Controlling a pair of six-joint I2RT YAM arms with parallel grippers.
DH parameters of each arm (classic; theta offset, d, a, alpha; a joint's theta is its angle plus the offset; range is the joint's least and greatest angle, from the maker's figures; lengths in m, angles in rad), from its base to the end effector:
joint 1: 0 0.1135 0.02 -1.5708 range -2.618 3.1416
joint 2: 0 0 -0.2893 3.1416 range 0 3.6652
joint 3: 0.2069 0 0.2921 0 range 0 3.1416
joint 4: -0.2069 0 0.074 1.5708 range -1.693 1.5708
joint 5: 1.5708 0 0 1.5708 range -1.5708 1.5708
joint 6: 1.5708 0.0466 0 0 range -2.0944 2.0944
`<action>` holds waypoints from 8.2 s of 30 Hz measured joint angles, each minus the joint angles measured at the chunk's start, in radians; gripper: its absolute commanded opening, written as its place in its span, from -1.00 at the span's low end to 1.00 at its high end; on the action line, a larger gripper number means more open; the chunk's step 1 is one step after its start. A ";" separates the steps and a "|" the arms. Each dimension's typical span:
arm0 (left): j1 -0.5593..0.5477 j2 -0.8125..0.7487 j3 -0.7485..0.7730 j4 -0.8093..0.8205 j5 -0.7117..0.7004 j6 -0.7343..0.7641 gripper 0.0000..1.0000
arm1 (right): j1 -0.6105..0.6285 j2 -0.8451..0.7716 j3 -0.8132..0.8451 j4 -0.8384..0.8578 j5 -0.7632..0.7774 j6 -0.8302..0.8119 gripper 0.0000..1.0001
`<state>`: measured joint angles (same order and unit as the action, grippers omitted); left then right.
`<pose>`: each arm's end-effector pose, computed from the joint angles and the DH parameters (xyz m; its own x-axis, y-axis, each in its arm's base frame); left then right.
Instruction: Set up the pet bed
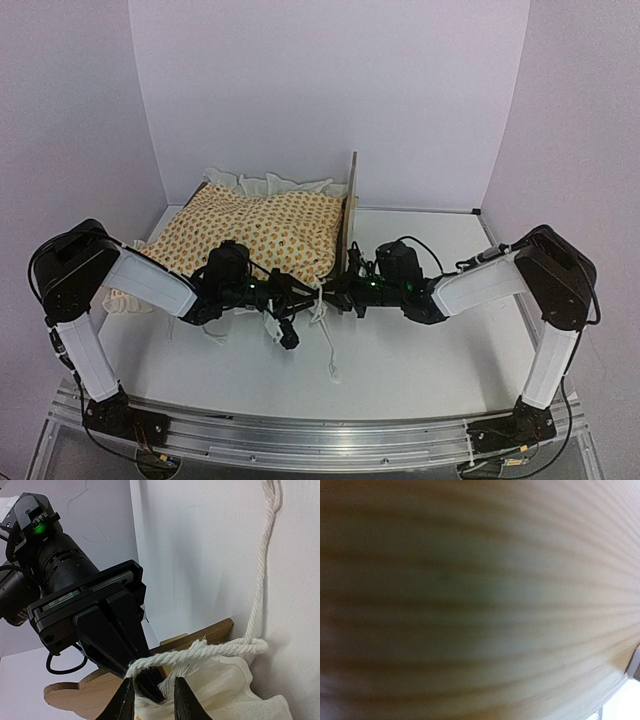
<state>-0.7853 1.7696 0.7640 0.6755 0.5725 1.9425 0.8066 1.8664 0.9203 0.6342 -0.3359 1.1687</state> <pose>0.2565 -0.2922 0.1511 0.9746 0.1330 0.1800 -0.1339 -0.2978 0.9452 0.2881 0.3228 0.1573 -0.9101 0.3061 -0.2794 -0.1563 0.3709 0.9154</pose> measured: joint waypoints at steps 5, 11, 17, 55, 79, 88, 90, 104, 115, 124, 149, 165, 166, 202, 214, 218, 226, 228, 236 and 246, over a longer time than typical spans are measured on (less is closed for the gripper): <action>0.000 0.002 0.023 -0.047 -0.013 0.024 -0.48 | 0.000 0.000 0.000 -0.002 -0.001 -0.001 -1.00; 0.000 0.016 0.035 -0.093 -0.018 0.040 -0.45 | 0.000 0.000 0.001 -0.028 -0.002 -0.006 -1.00; 0.000 0.038 0.042 -0.101 -0.015 0.047 -0.45 | 0.000 0.008 0.002 -0.050 -0.001 -0.013 -1.00; -0.007 0.082 0.087 -0.113 -0.020 0.048 -0.57 | 0.001 0.013 0.051 -0.062 0.026 0.099 -1.00; -0.006 -0.023 0.084 -0.261 -0.112 -0.037 -1.00 | 0.048 -0.111 0.154 -0.552 0.045 -0.158 0.36; -0.006 -0.086 0.055 -0.333 -0.132 -0.093 -1.00 | 0.283 -0.240 0.144 -0.868 0.339 -0.392 0.42; -0.006 -0.088 0.047 -0.343 -0.132 -0.103 -1.00 | 0.324 -0.191 0.144 -0.907 0.398 -0.415 0.45; -0.006 -0.104 0.037 -0.364 -0.153 -0.137 -1.00 | 0.342 0.048 0.232 -0.993 0.496 -0.519 -0.80; -0.006 -0.137 0.124 -0.621 -0.171 -0.301 -1.00 | 0.257 -0.017 0.199 -1.055 0.546 -0.481 -1.00; -0.006 -0.178 0.280 -0.987 -0.115 -0.542 -1.00 | 0.205 -0.289 0.371 -1.162 0.624 -0.621 -1.00; 0.007 -0.214 -0.046 -1.150 -0.295 -0.494 -1.00 | 0.121 -0.459 0.489 -1.294 0.658 -0.793 -1.00; 0.001 -0.197 -0.040 -1.165 -0.323 -0.374 -1.00 | 0.003 -0.476 0.490 -1.332 0.562 -0.786 -1.00; 0.001 -0.194 -0.038 -1.167 -0.323 -0.371 -1.00 | -0.014 -0.477 0.487 -1.332 0.554 -0.776 -1.00; 0.049 0.005 0.844 -1.714 0.044 -0.876 0.71 | -0.094 -0.465 0.545 -1.293 0.445 -0.611 0.84; 0.627 0.096 1.162 -1.463 -0.126 -1.467 0.52 | -0.092 0.163 1.237 -1.403 0.725 -0.748 0.48; 0.724 0.126 1.100 -1.407 -0.195 -1.561 0.56 | -0.092 0.243 1.269 -1.495 0.762 -0.784 0.05; 0.768 0.181 1.056 -1.375 -0.242 -1.634 0.57 | -0.095 0.247 1.271 -1.557 0.811 -0.754 -0.82; 0.762 0.184 1.046 -1.371 -0.230 -1.643 0.55 | -0.101 0.237 1.255 -1.553 0.828 -0.732 -0.92; 0.642 0.183 0.950 -1.361 -0.205 -1.627 0.55 | -0.138 0.139 1.120 -1.530 0.825 -0.746 -1.00; 0.490 0.214 1.005 -1.364 -0.210 -1.611 0.71 | -0.214 -0.087 0.870 -1.586 0.821 -0.776 -0.61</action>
<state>-0.2952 1.9838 1.7689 -0.6883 0.3630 0.3313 0.5927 1.7795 1.7902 -0.9514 0.4849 0.3923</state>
